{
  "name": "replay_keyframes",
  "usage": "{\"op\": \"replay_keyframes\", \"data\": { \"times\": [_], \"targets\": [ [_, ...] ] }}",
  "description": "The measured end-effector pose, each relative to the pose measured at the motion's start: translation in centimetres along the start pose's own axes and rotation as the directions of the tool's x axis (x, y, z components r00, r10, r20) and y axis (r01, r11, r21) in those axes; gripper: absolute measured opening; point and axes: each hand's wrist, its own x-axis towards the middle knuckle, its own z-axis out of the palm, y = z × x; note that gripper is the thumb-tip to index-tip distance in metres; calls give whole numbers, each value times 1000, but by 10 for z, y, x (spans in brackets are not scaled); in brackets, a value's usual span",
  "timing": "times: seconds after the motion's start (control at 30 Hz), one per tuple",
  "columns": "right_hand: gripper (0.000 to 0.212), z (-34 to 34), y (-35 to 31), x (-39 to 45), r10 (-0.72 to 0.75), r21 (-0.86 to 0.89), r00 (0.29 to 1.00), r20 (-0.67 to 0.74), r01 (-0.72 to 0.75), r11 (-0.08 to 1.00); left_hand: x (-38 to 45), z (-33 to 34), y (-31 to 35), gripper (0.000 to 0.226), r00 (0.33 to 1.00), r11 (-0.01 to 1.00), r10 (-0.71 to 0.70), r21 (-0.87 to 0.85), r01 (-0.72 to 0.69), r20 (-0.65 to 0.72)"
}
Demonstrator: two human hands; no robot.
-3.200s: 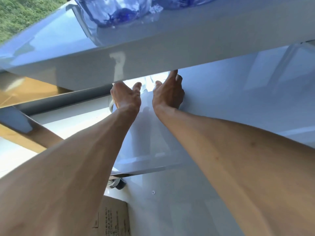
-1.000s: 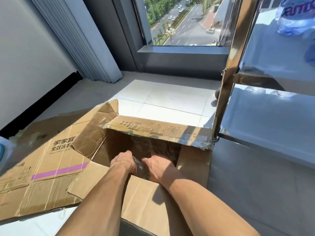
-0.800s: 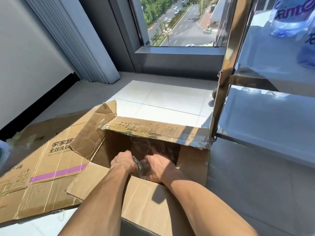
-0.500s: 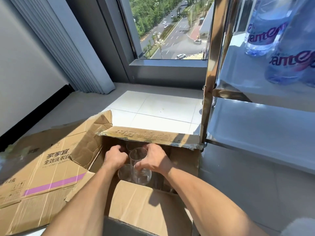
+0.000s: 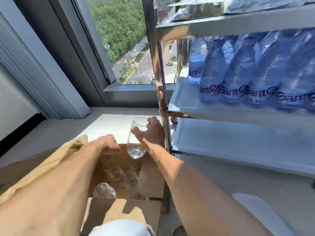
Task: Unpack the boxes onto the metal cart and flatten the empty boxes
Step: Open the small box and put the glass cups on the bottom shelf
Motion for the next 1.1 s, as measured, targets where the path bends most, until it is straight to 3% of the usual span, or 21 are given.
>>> {"op": "replay_keyframes", "data": {
  "times": [0.1,0.2,0.3,0.4,0.57,0.7,0.83,0.93,1.0,1.1],
  "targets": [
    [80,-29,14,3,17,-45,999,-32,-18,999,2,-11,59,20,992,990,122,-73,-123,-10],
    [78,-47,30,7,12,-57,998,-57,-15,998,5,-9,101,25,982,982,187,-12,-187,1],
    [73,-50,50,6,145,95,981,-128,-133,986,10,-3,127,26,976,976,216,20,-216,-39],
    [65,-44,62,2,309,278,928,-206,-247,928,15,7,130,24,973,971,218,-83,-224,-79],
    [87,-42,61,12,456,424,818,-350,-296,856,15,21,120,21,975,920,216,-321,-224,-60],
    [80,-56,73,30,299,203,798,-522,-225,953,14,38,124,18,967,873,220,-417,-254,-129],
    [71,-65,99,57,80,-19,814,-575,-111,994,23,64,138,21,936,826,272,-445,-347,-225],
    [70,-66,122,83,3,-117,805,-593,-90,989,36,91,158,27,902,820,325,-390,-419,-286],
    [72,-66,141,99,-6,-126,802,-597,-86,988,46,110,171,25,844,853,291,-279,-442,-450],
    [73,-67,165,124,-15,-105,780,-626,-65,992,63,129,179,22,691,894,174,-182,-410,-702]
  ]
}}
